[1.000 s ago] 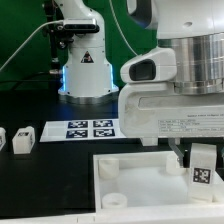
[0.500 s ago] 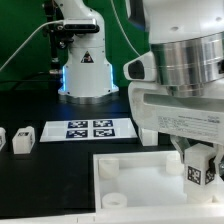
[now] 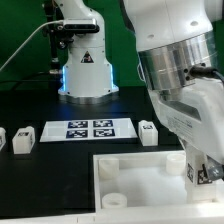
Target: Assemble one leg
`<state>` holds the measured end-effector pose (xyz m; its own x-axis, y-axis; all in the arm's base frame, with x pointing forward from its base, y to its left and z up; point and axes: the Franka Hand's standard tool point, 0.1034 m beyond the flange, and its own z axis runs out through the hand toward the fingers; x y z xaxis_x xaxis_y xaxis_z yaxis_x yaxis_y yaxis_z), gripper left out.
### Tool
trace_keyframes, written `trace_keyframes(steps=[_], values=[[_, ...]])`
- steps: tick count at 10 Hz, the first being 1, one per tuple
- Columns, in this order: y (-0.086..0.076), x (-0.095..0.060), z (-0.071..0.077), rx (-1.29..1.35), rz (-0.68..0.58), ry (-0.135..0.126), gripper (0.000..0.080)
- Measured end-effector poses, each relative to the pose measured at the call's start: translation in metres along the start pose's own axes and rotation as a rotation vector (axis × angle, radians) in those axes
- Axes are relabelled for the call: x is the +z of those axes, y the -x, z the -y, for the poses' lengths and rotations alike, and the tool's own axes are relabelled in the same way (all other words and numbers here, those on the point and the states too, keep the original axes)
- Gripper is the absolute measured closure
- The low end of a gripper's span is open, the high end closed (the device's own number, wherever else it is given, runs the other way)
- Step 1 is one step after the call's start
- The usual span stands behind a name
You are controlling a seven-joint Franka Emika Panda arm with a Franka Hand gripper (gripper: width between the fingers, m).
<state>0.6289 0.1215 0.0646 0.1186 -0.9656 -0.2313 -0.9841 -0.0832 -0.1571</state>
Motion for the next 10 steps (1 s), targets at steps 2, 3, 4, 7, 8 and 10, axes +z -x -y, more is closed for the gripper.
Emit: trace_keyframes(steps=[2, 3, 4, 7, 8, 10], values=[[0.0026, 0.0029, -0.0032, -0.071, -0.001, 0.01, 0.0186], [0.0033, 0.003, -0.0039, -0.235, -0.006, 0.022, 0.0186], [0.0048, 0.0022, -0.0034, -0.391, -0.018, 0.039, 0.0157], [0.0061, 0.0021, -0.0027, -0.713, -0.032, 0.058, 0.015], [0.0056, 0.002, -0.0027, -0.81, -0.03, 0.061, 0.015], [0.0061, 0.0001, -0.001, -1.042, -0.045, 0.093, 0.015]])
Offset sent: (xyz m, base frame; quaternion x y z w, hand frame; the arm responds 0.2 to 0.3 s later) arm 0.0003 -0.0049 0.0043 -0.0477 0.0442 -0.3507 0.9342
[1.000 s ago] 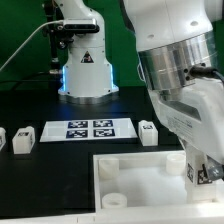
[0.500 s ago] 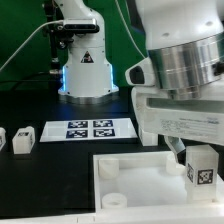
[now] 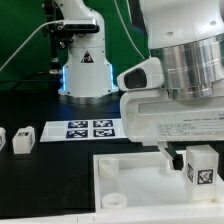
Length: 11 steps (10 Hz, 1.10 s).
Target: Assemble one leg
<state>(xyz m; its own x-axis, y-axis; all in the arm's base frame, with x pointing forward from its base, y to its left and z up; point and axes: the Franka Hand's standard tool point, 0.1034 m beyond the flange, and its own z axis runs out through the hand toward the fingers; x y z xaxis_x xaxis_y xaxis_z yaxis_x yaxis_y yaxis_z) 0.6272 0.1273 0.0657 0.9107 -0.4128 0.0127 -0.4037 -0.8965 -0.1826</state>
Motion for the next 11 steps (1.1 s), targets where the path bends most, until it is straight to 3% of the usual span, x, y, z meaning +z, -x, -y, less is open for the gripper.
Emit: trace_keyframes(steps=[1, 3, 4, 5, 6, 7, 11], values=[[-0.004, -0.003, 0.003, -0.164, -0.016, 0.022, 0.015], [-0.005, -0.004, 0.005, -0.231, -0.029, 0.024, 0.015], [-0.005, -0.004, 0.005, -0.212, -0.029, 0.023, 0.0277], [-0.005, -0.004, 0.005, -0.167, -0.029, 0.023, 0.0277], [-0.007, -0.004, 0.001, -0.064, -0.031, 0.026, 0.0414], [-0.007, -0.002, -0.005, 0.064, -0.027, 0.034, 0.0499], [-0.007, -0.002, -0.007, 0.582, -0.005, -0.014, 0.0499]])
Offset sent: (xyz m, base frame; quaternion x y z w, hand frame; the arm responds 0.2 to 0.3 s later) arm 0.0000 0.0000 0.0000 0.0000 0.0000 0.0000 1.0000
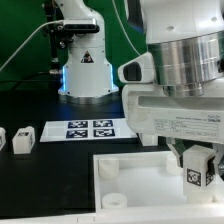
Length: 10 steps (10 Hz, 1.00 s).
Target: Assemble one leg
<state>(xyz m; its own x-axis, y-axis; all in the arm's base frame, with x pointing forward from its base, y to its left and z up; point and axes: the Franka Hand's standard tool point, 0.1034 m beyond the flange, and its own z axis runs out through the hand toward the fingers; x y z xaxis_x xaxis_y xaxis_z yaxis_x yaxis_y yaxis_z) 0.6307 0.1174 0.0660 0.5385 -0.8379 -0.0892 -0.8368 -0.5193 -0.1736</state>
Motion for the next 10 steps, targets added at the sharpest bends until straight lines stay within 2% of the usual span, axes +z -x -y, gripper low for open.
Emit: trace_keyframes(steps=[2, 3, 4, 5, 6, 7, 8, 9, 10], values=[[0.0006, 0.0008, 0.0001, 0.326, 0.029, -0.037, 0.0499], [0.0015, 0.0013, -0.0002, 0.519, 0.05, -0.071, 0.0499], [0.0028, 0.0017, 0.0006, 0.611, 0.061, -0.08, 0.0499], [0.0037, 0.002, 0.0007, 0.608, 0.061, -0.079, 0.0499], [0.0036, 0.0026, 0.0002, 0.585, 0.06, -0.079, 0.0416], [0.0042, 0.0032, -0.0005, 0.539, 0.06, -0.076, 0.0416], [0.0061, 0.0041, -0.0022, 0.463, 0.061, -0.062, 0.0237], [0.0076, 0.0041, -0.0026, 0.381, 0.063, -0.049, 0.0168], [0.0084, 0.0034, -0.0025, 0.218, 0.049, -0.029, 0.0155]])
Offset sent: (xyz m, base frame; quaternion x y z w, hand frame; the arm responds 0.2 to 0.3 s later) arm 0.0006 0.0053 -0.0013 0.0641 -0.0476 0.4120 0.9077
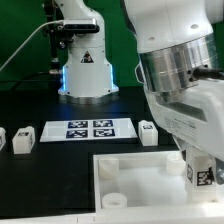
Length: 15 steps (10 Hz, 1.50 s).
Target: Assemble one leg
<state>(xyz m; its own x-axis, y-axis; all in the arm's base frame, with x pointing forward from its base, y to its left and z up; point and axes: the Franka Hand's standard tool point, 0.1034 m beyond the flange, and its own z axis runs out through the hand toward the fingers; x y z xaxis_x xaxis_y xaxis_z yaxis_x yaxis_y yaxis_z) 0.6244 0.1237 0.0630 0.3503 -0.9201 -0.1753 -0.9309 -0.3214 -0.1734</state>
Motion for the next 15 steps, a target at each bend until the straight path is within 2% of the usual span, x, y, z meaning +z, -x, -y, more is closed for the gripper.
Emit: trace_keyframes(steps=[1, 2, 5, 8, 10, 11, 12, 13, 14, 15], values=[[0.003, -0.001, 0.002, -0.164, -0.026, 0.021, 0.0155], [0.007, 0.0, 0.004, -0.246, -0.038, 0.023, 0.0155], [0.006, 0.0, 0.003, -0.581, -0.035, 0.03, 0.0151], [0.0, -0.005, 0.011, -1.035, -0.075, 0.084, 0.0151], [-0.001, -0.004, 0.009, -1.05, -0.074, 0.085, 0.0151], [0.0, -0.004, 0.01, -1.003, -0.073, 0.081, 0.0287], [0.001, -0.004, 0.01, -0.915, -0.073, 0.074, 0.0287], [0.0, -0.004, 0.009, -0.814, -0.073, 0.07, 0.0426], [-0.005, -0.003, 0.004, -0.751, -0.074, 0.079, 0.05], [-0.005, -0.003, 0.004, -0.642, -0.075, 0.072, 0.05]])
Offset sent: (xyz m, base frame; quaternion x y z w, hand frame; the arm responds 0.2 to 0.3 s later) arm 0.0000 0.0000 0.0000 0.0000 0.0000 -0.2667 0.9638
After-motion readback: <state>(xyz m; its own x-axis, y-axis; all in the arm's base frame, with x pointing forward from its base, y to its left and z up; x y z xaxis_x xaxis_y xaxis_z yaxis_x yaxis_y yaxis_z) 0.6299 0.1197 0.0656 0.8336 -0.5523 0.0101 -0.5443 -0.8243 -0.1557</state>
